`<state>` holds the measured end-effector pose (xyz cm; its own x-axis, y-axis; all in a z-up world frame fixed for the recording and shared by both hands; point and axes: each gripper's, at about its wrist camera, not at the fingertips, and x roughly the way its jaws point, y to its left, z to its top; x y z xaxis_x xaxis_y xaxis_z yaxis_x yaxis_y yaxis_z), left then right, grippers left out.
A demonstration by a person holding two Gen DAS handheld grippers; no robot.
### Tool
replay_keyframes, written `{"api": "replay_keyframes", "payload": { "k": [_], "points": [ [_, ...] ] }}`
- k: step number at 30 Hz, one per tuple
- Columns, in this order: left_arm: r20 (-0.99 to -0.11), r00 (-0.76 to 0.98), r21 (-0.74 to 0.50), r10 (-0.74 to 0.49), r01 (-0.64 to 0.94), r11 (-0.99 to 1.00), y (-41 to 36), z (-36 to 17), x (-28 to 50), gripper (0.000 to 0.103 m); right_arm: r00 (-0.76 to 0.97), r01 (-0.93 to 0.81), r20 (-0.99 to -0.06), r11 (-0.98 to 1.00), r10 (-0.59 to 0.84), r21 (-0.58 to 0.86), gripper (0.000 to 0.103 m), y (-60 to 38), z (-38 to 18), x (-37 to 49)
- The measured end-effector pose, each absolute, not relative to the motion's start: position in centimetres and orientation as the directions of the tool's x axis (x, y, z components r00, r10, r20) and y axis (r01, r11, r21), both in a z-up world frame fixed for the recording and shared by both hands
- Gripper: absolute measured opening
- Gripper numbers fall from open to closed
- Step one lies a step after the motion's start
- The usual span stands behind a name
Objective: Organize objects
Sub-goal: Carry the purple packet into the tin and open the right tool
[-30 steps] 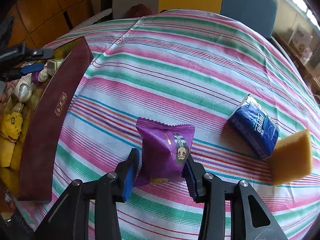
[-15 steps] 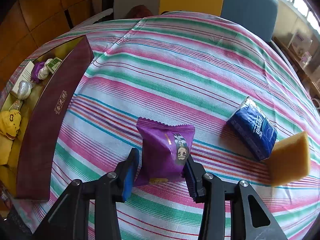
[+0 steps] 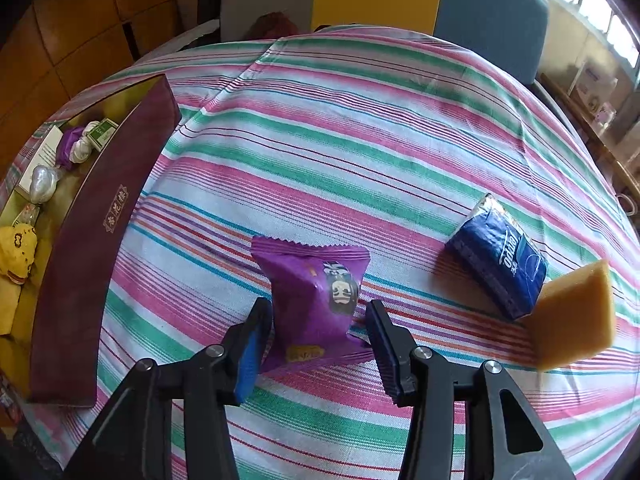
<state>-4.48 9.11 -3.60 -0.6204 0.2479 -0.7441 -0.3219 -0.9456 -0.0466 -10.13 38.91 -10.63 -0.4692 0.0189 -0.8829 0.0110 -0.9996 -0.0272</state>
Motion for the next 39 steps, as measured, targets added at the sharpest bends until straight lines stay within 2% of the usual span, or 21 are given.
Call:
{"api": "replay_keyframes", "payload": {
  "k": [6,24,39],
  "points": [
    [-0.749,-0.617,-0.051,0.243,-0.312,-0.949,9.0,-4.0,-4.3,0.082,-0.478,0.042,-0.878,-0.997,0.03,-0.057,0.043,38.2,-10.6,-10.1],
    [-0.733,-0.653,0.011,0.19,-0.291,-0.957,8.7,-3.3,-3.8,0.082,-0.482,0.051,-0.876,-0.996,0.036,-0.069,0.043,38.2,-10.7,-10.1],
    [-0.727,-0.66,0.002,0.19,-0.279,-0.96,6.9,-3.1,-3.2,0.08,-0.49,0.046,-0.871,-0.997,0.036,-0.067,0.043,38.3,-10.6,-9.9]
  ]
}}
